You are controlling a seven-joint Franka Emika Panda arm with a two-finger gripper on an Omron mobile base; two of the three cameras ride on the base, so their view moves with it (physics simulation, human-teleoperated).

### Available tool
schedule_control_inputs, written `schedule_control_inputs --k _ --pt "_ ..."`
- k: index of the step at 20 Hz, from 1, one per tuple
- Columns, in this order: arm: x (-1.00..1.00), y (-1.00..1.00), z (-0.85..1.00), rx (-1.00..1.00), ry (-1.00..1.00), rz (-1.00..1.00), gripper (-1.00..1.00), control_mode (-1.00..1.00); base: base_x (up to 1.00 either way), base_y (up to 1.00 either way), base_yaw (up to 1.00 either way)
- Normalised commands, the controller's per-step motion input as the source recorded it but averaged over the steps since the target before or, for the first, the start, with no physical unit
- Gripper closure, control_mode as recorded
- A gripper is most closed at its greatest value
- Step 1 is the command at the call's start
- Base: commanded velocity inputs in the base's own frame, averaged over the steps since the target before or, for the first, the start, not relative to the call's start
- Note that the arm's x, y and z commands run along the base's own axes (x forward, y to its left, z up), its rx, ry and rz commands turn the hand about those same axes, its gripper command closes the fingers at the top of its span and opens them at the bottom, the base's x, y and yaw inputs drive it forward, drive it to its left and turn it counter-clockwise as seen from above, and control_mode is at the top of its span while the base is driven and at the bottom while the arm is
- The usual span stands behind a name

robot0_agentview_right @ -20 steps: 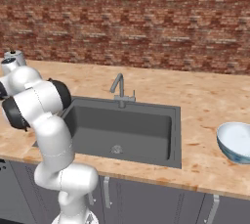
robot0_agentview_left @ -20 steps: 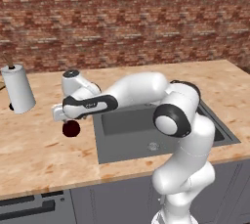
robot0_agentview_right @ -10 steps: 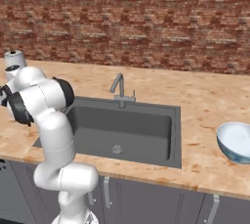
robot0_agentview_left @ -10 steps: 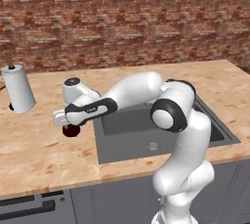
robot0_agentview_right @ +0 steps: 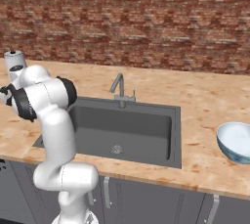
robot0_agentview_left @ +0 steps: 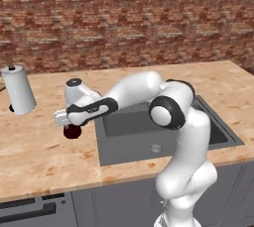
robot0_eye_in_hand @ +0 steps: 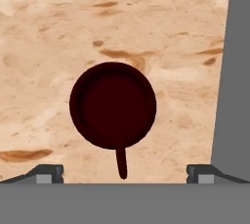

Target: Pick the mug and place it in the sink. Pick the bowl and place it in the open cabinet and then close the cabinet.

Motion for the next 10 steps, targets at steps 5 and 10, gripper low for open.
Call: schedule_control_inputs --k 5,10 --pt "-0.02 0.06 -0.05 0.0 0.01 0.0 -1.0 -1.0 0.0 0.0 0.0" --pt "-0.01 0.0 -0.11 0.0 0.0 0.0 -1.0 -1.0 0.0 0.0 0.0"
